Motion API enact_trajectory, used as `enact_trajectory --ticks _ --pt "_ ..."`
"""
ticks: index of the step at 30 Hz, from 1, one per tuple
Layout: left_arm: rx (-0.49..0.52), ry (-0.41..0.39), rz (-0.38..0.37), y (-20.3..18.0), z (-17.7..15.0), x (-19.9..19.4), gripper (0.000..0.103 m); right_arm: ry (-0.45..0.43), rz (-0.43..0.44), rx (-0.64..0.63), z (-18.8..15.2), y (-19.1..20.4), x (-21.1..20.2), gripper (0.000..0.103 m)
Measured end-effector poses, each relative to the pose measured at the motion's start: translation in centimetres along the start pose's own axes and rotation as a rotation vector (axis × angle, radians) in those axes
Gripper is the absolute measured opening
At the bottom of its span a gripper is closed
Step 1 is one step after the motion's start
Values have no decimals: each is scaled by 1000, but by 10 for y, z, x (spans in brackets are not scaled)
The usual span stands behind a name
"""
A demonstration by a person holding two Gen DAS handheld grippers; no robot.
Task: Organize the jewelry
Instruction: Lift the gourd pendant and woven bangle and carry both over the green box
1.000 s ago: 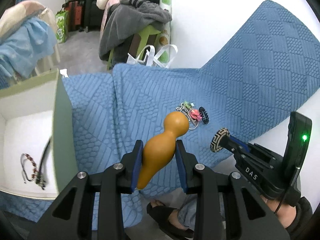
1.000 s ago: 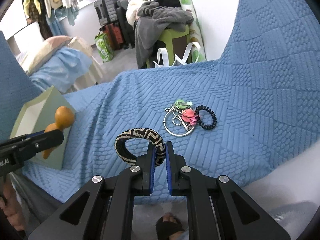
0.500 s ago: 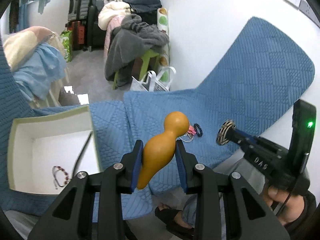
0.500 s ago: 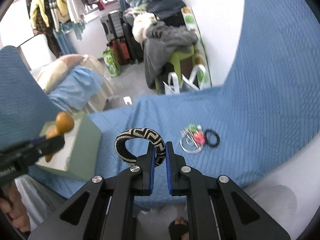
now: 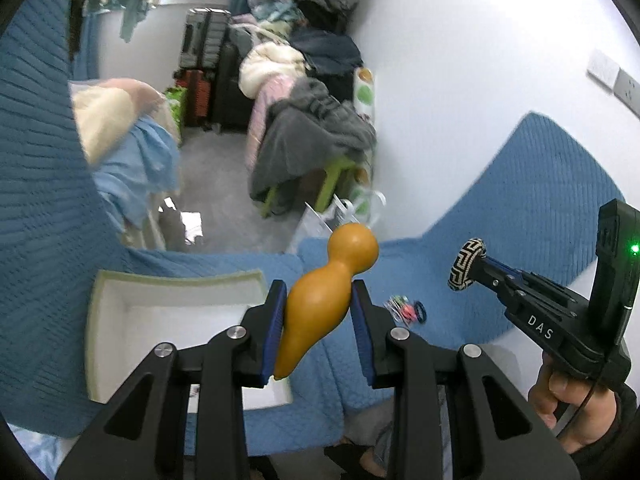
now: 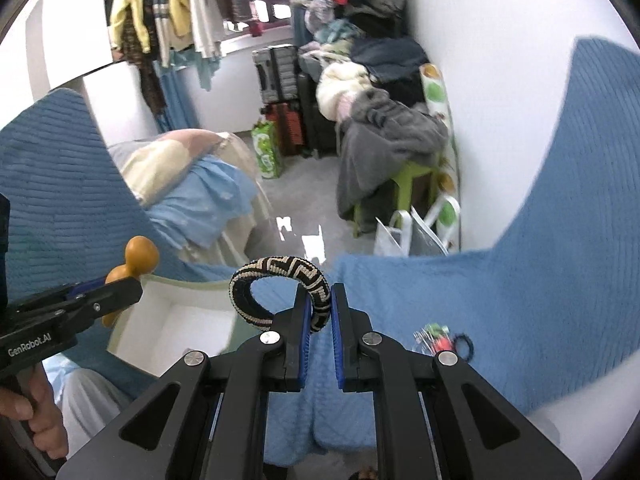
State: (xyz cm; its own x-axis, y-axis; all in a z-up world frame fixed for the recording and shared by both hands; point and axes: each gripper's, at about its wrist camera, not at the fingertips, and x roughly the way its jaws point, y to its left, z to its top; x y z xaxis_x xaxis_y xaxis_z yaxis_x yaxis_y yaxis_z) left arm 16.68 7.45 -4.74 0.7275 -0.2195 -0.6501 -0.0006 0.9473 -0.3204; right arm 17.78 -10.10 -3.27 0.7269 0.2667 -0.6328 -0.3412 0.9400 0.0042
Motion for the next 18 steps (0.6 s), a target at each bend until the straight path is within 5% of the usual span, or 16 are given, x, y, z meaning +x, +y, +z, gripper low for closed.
enact_trajectory --ticks 9,18 --pt "-42 -63 72 51 8 -36 33 -41 79 -67 24 64 17 7" --pt "-105 -14 120 103 -15 -27 33 49 147 -137 -8 126 65 7"
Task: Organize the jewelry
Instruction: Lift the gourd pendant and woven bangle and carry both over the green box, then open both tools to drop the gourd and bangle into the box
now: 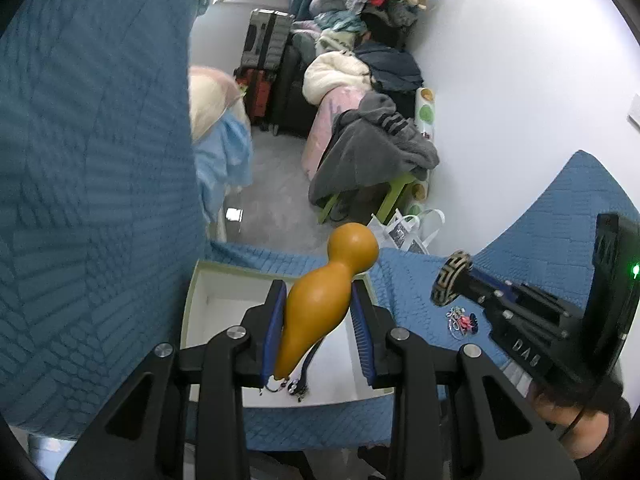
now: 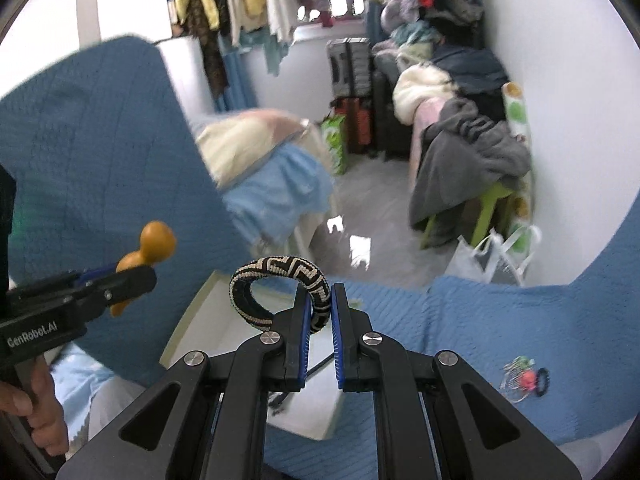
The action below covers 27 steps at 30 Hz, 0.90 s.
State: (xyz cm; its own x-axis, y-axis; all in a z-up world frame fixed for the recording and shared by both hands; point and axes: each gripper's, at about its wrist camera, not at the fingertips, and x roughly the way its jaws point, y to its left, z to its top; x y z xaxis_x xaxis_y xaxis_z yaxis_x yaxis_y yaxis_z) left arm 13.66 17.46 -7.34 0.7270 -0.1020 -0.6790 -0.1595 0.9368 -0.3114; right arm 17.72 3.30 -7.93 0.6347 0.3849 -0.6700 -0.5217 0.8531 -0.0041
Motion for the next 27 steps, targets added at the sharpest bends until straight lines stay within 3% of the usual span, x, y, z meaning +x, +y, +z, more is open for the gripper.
enact_trajectory --ticks 18,27 --pt "-49 194 -7 54 -44 77 33 260 7 -42 -64 25 92 7" --pt "-86 216 5 63 -50 81 33 296 20 -47 -70 22 101 7"
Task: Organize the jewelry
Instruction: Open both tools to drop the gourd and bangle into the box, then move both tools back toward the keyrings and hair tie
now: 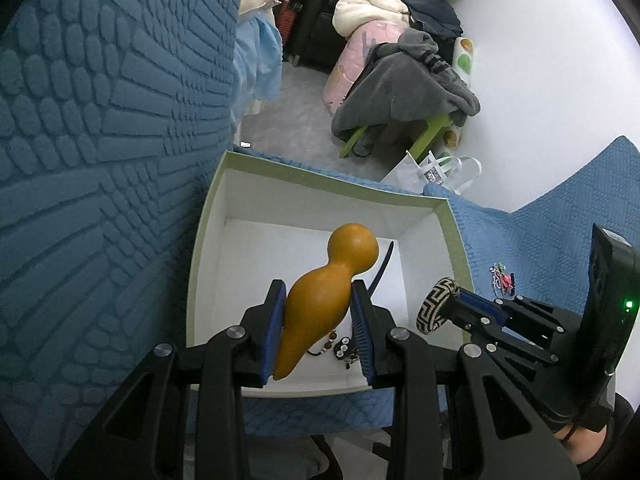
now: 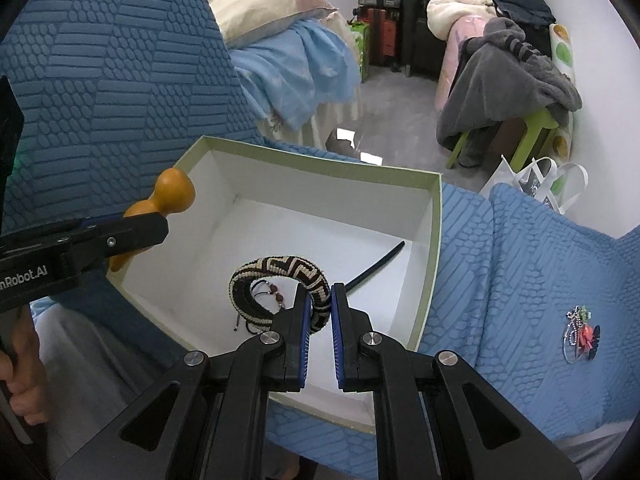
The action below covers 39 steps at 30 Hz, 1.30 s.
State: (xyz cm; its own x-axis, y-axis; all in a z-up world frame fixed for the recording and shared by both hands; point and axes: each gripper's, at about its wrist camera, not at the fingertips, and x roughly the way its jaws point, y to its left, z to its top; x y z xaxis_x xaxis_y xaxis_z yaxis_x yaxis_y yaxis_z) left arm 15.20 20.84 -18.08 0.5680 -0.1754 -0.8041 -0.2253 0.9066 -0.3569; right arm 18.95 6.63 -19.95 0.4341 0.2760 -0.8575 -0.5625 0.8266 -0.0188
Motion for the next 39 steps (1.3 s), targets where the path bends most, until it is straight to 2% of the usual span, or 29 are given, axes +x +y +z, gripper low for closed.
enact_trajectory --ticks 5,7,16,21,27,31,39 --pt "-10 -9 -6 -1 4 -3 37 -21 11 2 2 -3 -8 13" --pt "-10 -18 -6 -3 4 -8 55 -34 19 4 2 -5 -13 24" --pt "3 -99 16 -25 6 -36 66 -126 24 17 3 -14 -52 25" --pt "33 -121 18 -44 8 -48 67 -196 8 24 5 -24 -81 25" --pt "71 -187 23 -68 11 -74 67 -284 -11 53 3 -41 -115 25" --pt "92 -221 23 -82 9 -88 67 -316 -26 79 -3 -54 -134 25" --pt "147 -233 6 -111 -4 -88 67 -372 -72 133 -24 -82 -163 25"
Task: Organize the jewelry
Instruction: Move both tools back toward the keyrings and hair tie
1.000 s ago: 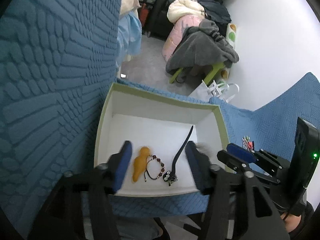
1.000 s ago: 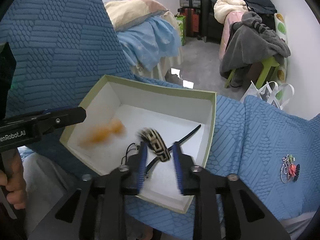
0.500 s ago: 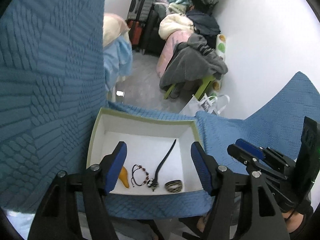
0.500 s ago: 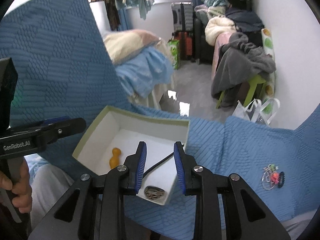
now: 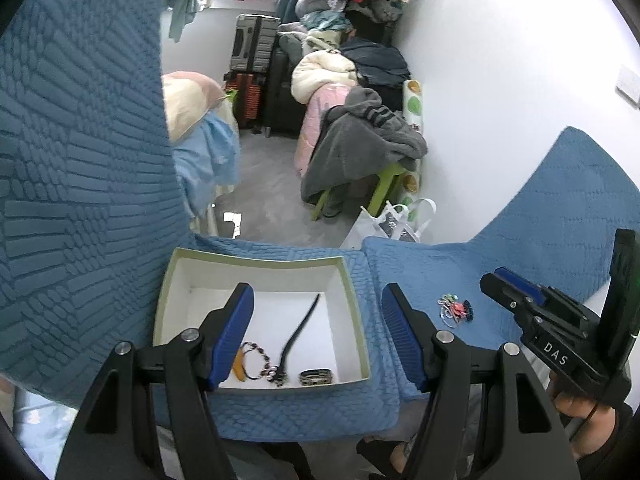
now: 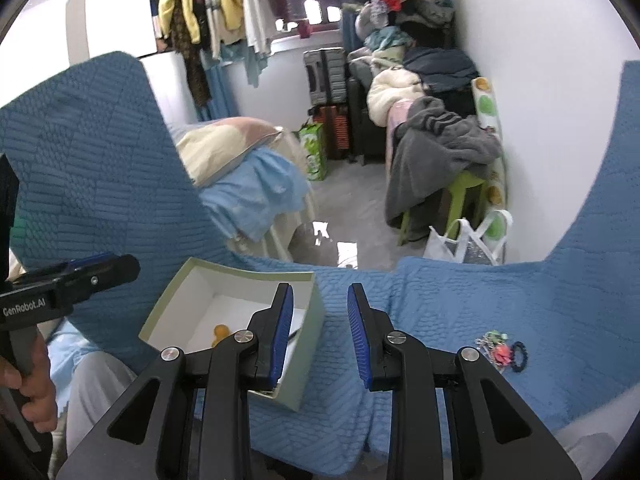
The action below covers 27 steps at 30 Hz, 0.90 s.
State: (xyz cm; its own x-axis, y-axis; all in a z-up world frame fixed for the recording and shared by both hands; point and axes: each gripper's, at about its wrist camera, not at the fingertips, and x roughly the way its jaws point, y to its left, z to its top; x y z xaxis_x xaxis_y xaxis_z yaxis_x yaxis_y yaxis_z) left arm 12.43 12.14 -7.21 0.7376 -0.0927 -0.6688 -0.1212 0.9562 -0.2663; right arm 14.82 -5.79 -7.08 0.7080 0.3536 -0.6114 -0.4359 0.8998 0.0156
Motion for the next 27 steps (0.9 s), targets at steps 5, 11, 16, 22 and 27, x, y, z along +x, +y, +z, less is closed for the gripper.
enact_trajectory --ticks 5,11,16,22,27 --pt "20 10 -54 -25 -6 7 67 -14 -39 33 -10 -25 -14 25" --pt "72 22 -122 -65 -12 19 67 -31 -105 74 -25 -60 -33 25" --pt "102 40 -174 -93 -21 27 67 -21 -158 109 -40 -87 -45 25" --pt "123 64 -225 -123 -33 42 66 1 -214 146 -64 -118 -51 25" --pt "126 93 -262 -142 -44 59 66 21 -238 170 -86 -138 -48 25"
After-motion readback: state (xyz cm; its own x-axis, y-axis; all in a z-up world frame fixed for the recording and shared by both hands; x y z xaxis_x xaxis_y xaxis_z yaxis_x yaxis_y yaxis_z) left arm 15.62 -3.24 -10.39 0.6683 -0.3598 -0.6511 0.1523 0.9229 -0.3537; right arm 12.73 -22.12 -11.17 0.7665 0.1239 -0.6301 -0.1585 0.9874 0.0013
